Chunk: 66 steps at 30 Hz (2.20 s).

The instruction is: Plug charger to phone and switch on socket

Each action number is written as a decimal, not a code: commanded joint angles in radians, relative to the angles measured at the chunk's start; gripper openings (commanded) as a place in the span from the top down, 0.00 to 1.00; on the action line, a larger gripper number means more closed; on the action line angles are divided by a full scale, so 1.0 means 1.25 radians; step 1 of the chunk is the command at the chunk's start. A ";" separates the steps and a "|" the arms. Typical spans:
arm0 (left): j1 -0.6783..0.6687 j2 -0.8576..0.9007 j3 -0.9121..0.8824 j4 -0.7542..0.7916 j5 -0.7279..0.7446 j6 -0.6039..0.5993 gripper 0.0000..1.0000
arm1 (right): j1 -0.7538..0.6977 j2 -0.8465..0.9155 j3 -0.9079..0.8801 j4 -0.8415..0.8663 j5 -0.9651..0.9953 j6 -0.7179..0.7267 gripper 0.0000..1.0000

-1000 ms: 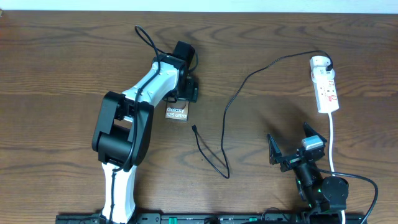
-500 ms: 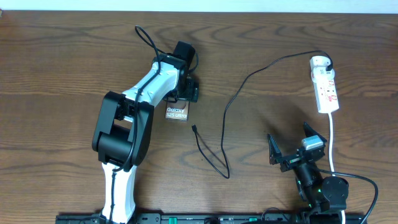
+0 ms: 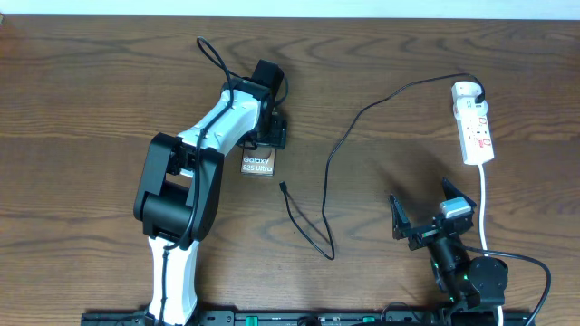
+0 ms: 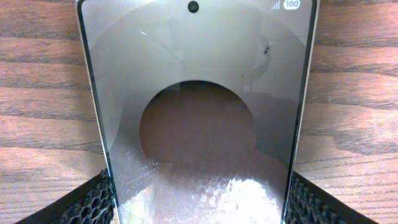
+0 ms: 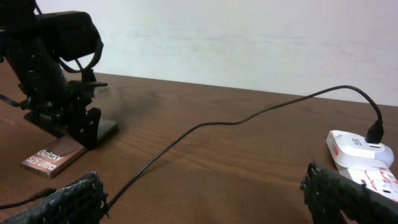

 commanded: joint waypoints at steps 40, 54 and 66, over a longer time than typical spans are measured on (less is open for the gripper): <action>0.006 -0.230 -0.044 -0.034 0.408 -0.035 0.32 | 0.003 0.502 0.511 -0.347 -0.237 0.248 0.01; -0.023 -0.230 -0.044 -0.030 0.434 -0.053 0.32 | 0.123 0.936 0.542 -0.111 -0.417 0.362 0.23; -0.065 -0.230 -0.044 -0.027 0.434 -0.053 0.32 | 0.320 1.108 0.542 0.088 -0.197 0.508 0.26</action>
